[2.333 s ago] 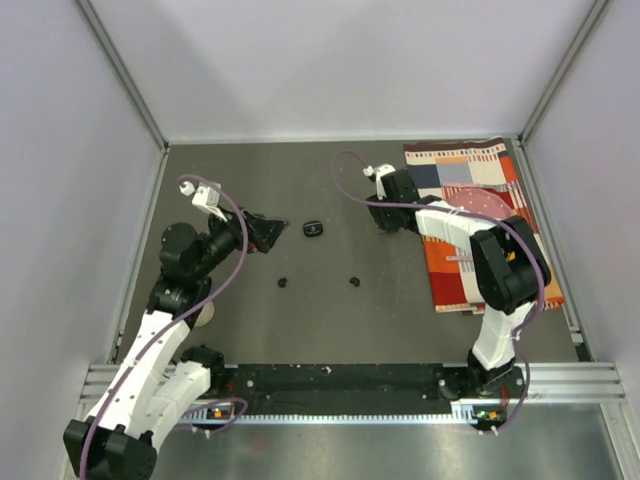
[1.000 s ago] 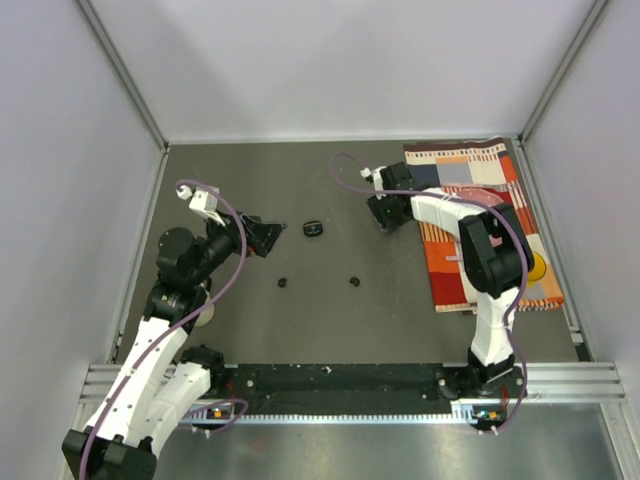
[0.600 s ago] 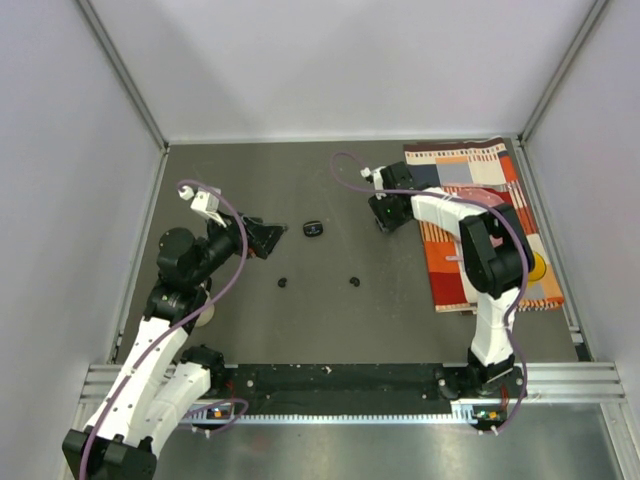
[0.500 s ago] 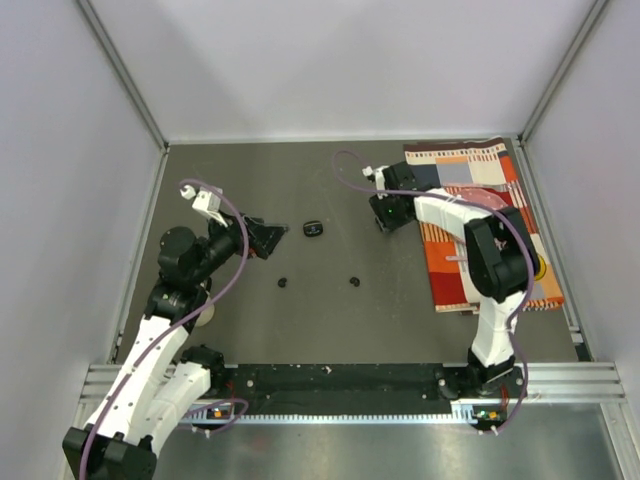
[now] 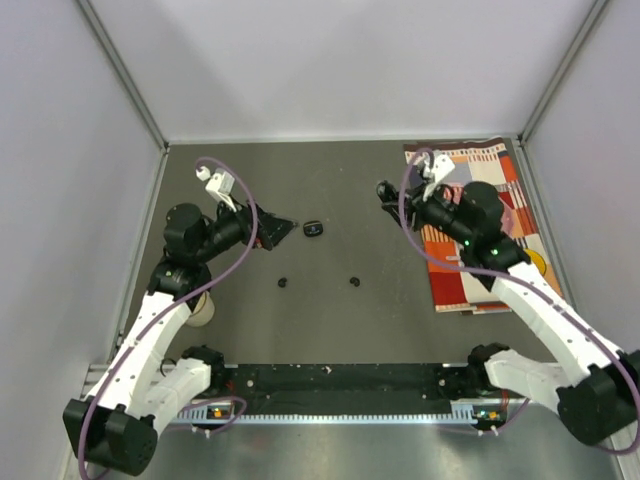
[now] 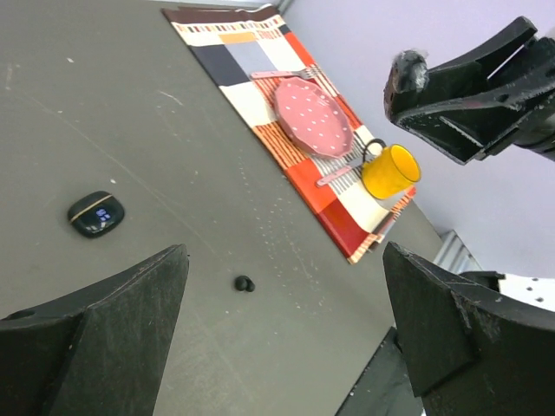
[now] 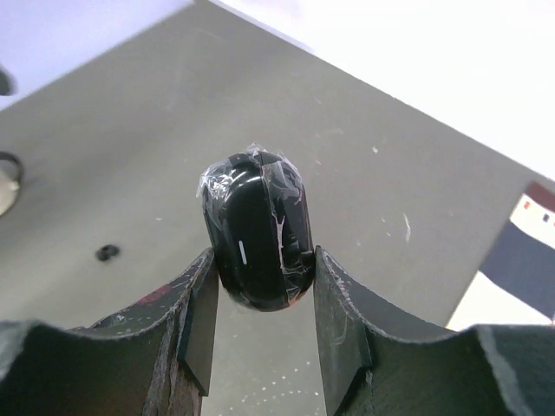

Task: Insert the wireless bluetooth earbuds into the charging case
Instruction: Pick up the charging case at the center of the board.

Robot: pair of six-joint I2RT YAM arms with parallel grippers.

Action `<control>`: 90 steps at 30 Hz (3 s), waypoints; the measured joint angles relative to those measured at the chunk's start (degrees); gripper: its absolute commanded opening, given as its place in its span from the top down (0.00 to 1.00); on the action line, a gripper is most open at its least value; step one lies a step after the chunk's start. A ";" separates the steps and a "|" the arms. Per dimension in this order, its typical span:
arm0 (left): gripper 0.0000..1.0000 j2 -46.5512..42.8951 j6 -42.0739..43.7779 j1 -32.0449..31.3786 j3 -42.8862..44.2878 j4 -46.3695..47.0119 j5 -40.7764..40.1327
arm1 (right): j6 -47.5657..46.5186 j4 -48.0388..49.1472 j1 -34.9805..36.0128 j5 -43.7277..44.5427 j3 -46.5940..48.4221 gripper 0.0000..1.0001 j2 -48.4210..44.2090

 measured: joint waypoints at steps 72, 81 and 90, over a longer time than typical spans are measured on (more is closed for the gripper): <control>0.75 18.73 -0.26 -23.23 9.25 2.73 0.98 | -24.22 -1.42 19.41 -1.44 -8.17 1.00 -7.89; 0.97 18.67 0.87 -23.23 9.05 3.89 1.38 | -24.17 -0.63 19.67 -0.61 -8.17 0.74 -7.87; 1.00 12.44 6.45 -23.39 3.82 8.00 -2.29 | -20.50 2.78 20.44 -0.61 -8.17 0.32 -8.07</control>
